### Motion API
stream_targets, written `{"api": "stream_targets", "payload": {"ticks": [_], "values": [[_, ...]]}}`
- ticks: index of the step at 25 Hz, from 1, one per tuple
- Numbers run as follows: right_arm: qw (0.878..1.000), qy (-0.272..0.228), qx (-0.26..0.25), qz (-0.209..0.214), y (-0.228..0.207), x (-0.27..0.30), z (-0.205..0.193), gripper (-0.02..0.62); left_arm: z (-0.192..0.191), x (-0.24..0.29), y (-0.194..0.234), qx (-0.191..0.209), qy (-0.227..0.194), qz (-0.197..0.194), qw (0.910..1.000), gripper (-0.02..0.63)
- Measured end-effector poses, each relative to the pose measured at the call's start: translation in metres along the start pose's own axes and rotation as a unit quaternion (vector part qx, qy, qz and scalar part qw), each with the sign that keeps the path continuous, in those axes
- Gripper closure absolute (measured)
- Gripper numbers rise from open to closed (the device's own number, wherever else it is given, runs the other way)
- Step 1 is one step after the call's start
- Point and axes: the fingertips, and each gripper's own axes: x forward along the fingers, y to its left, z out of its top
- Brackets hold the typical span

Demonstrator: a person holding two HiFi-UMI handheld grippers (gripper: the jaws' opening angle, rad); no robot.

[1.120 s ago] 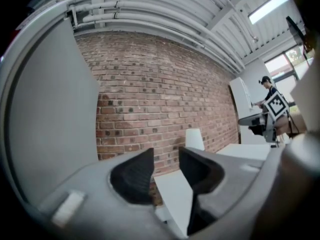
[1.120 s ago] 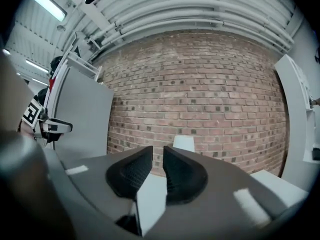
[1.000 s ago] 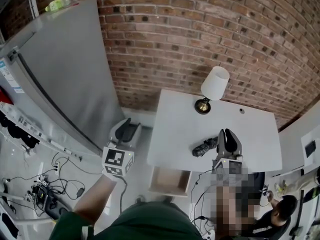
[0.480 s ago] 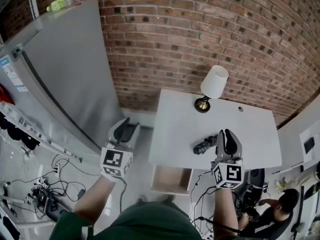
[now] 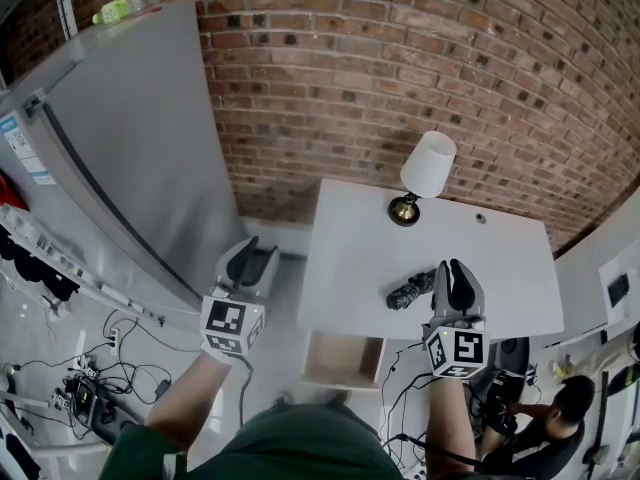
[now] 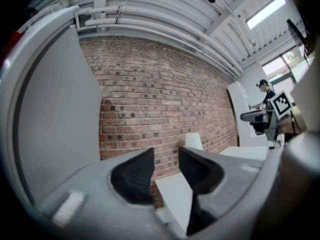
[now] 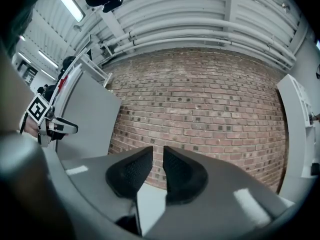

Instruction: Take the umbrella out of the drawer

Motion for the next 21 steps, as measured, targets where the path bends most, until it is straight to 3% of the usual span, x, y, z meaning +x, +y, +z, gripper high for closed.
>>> {"api": "stream_targets", "payload": {"ticks": [21], "values": [[1.000, -0.004, 0.010, 0.010, -0.016, 0.006, -0.007, 0.531, -0.007, 0.015, -0.011, -0.001, 0.010, 0.005, 0.9999, 0.457]]}}
